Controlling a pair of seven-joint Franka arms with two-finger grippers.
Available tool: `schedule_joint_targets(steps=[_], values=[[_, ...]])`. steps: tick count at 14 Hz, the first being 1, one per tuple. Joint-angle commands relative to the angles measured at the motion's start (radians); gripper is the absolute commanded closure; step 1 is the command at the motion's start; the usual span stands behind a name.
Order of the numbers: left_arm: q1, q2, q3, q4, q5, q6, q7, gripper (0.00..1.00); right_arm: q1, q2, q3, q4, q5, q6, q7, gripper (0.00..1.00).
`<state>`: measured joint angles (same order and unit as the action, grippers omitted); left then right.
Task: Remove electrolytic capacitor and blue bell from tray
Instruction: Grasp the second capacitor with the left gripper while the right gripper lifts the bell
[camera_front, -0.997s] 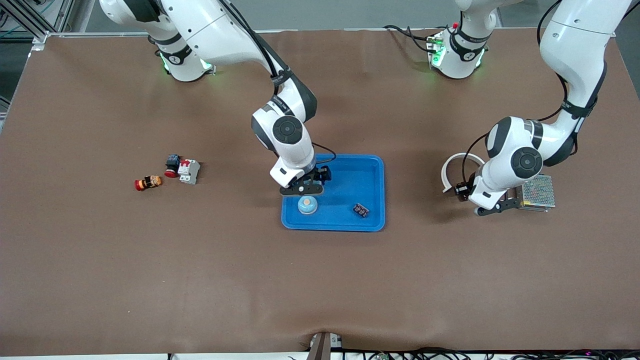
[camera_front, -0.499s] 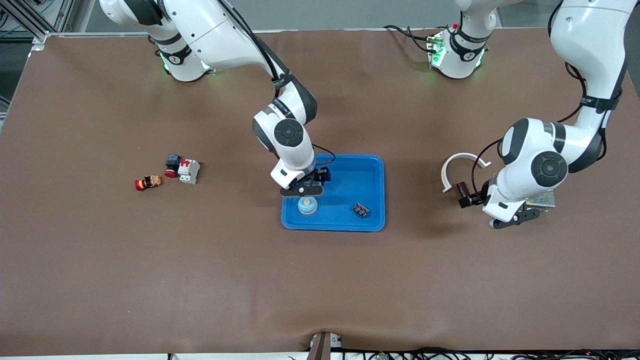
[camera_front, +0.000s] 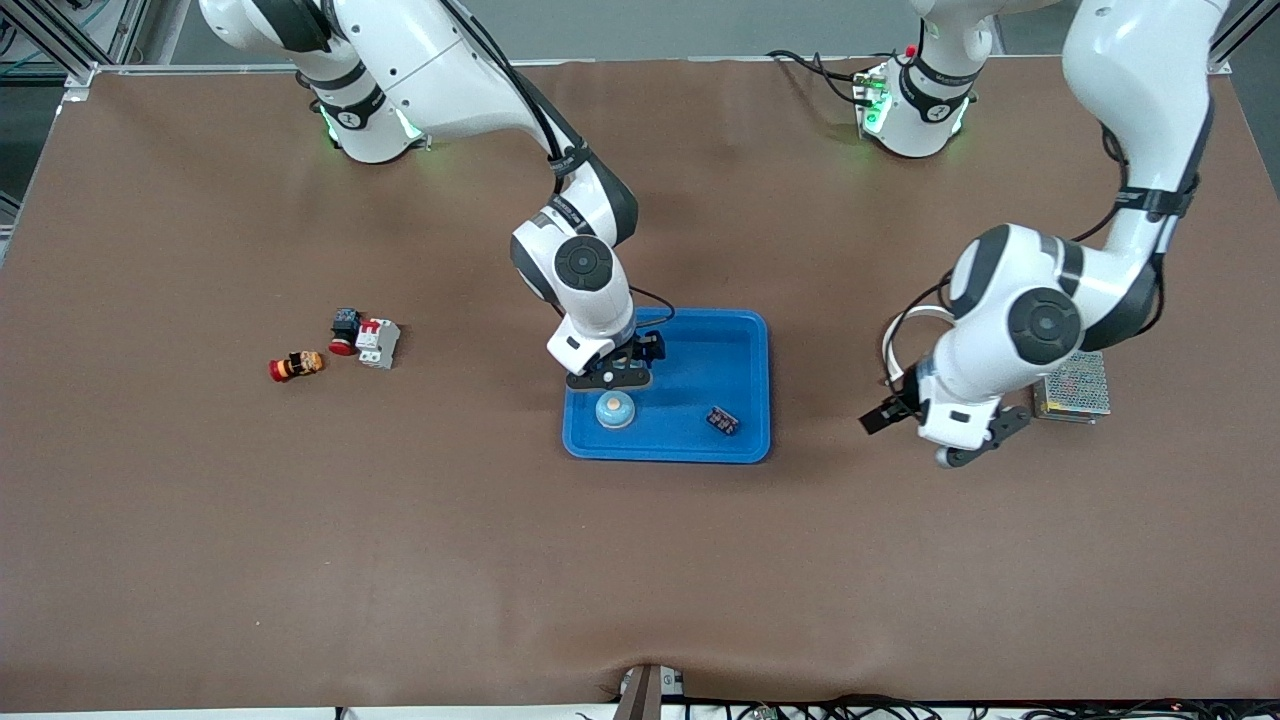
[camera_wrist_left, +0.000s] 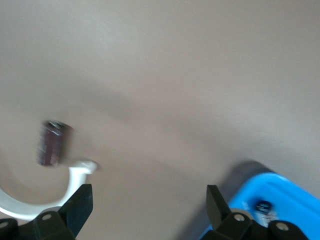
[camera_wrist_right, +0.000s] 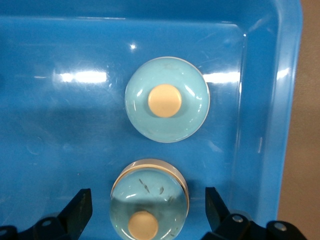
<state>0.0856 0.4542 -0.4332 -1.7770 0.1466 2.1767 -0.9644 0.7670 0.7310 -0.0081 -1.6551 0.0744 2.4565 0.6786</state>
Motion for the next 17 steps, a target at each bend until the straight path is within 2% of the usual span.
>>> schedule_joint_targets(steps=[1,4,6,8,11,13,17], values=[[-0.081,0.089,0.002,0.112,-0.001,-0.006,-0.158,0.06,0.015,0.018,-0.012,0.024,-0.008,0.002,0.015,0.00],[-0.170,0.158,0.008,0.152,0.002,0.037,-0.281,0.20,0.015,0.018,-0.012,0.023,-0.008,0.002,0.013,0.00],[-0.205,0.201,0.013,0.165,0.016,0.096,-0.351,0.27,0.015,0.018,-0.012,0.023,-0.008,0.002,0.013,0.24],[-0.239,0.233,0.014,0.165,0.059,0.141,-0.431,0.30,0.015,0.018,-0.012,0.024,-0.008,0.002,0.013,0.38],[-0.268,0.270,0.014,0.186,0.111,0.153,-0.526,0.33,0.015,0.018,-0.012,0.024,-0.008,0.002,0.013,0.47],[-0.308,0.291,0.021,0.192,0.113,0.169,-0.569,0.36,0.015,0.015,-0.012,0.024,-0.007,-0.001,0.012,0.48],[-0.435,0.320,0.137,0.194,0.113,0.222,-0.635,0.36,0.003,-0.005,-0.012,0.026,-0.002,-0.021,0.007,0.48]])
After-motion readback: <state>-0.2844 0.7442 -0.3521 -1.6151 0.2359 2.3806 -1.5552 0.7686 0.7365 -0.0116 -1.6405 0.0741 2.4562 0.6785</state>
